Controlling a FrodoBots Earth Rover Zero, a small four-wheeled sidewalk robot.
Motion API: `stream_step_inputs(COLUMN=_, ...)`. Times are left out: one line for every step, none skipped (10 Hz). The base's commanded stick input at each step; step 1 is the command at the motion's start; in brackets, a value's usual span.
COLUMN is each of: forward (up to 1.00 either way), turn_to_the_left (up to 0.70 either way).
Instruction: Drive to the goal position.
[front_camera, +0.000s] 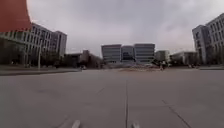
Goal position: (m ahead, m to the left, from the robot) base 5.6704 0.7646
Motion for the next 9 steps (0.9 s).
stream_step_inputs(forward=0.70, turn_to_the_left=0.00)
stream_step_inputs(forward=0.70, turn_to_the_left=0.00)
stream_step_inputs(forward=0.70, turn_to_the_left=0.00)
stream_step_inputs(forward=0.70, turn_to_the_left=0.00)
stream_step_inputs(forward=0.70, turn_to_the_left=0.00)
stream_step_inputs(forward=0.70, turn_to_the_left=0.00)
stream_step_inputs(forward=0.70, turn_to_the_left=0.00)
stream_step_inputs(forward=0.70, turn_to_the_left=0.00)
stream_step_inputs(forward=0.70, turn_to_the_left=0.00)
